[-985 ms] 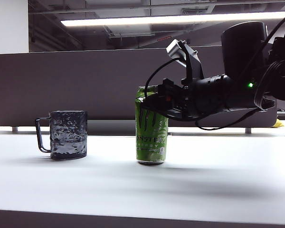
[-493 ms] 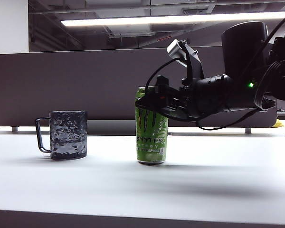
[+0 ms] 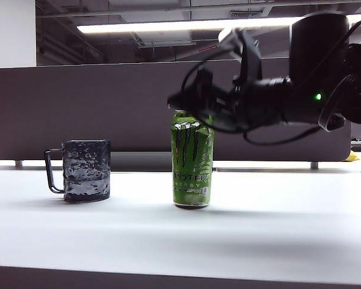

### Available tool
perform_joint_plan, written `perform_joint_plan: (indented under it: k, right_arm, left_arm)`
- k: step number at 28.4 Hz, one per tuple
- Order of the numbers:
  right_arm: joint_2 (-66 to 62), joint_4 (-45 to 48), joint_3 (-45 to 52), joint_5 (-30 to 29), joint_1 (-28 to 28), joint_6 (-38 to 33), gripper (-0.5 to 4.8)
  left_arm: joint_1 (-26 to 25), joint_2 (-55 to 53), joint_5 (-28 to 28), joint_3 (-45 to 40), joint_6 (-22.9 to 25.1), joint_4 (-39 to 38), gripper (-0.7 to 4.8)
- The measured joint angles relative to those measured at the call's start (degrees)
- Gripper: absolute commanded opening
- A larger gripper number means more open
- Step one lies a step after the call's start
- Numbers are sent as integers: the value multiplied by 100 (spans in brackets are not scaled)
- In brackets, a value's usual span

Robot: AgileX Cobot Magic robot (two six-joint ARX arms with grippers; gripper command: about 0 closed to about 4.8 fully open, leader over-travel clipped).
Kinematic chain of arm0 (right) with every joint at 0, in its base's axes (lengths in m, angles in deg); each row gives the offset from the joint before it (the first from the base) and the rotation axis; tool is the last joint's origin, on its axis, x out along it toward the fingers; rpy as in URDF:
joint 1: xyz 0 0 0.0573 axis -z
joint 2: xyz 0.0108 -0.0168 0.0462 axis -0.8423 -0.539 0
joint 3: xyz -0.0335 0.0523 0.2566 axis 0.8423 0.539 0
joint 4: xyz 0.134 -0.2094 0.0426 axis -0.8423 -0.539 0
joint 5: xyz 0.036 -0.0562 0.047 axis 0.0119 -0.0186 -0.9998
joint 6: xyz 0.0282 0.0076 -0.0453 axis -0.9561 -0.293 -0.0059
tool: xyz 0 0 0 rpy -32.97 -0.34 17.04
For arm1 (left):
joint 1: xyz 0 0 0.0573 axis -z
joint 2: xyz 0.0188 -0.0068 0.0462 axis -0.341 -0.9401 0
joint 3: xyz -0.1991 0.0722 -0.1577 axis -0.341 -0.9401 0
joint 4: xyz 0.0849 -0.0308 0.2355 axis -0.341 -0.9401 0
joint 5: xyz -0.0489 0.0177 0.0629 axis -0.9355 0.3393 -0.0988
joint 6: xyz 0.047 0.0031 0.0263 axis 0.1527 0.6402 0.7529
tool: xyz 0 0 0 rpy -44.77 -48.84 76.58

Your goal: Pick up the metal can, pour some water into the cup, then place the can back on the table.

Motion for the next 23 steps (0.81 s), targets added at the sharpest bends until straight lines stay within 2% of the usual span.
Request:
perform_joint_plan:
  k: [6, 14, 20, 23]
  right_arm:
    - [566, 501, 0, 227, 4, -125, 479]
    - [1768, 514, 0, 396, 17, -396, 479]
    - [3112, -219, 0, 420, 17, -623, 479]
    - [3974, -1073, 0, 588, 20, -581, 479]
  left_arm:
    - [0, 0, 0, 0, 0, 2, -5]
    - [0, 0, 0, 0, 0, 2, -5]
    - [0, 0, 2, 0, 0, 0, -5]
    - [0, 0, 0, 0, 0, 0, -5]
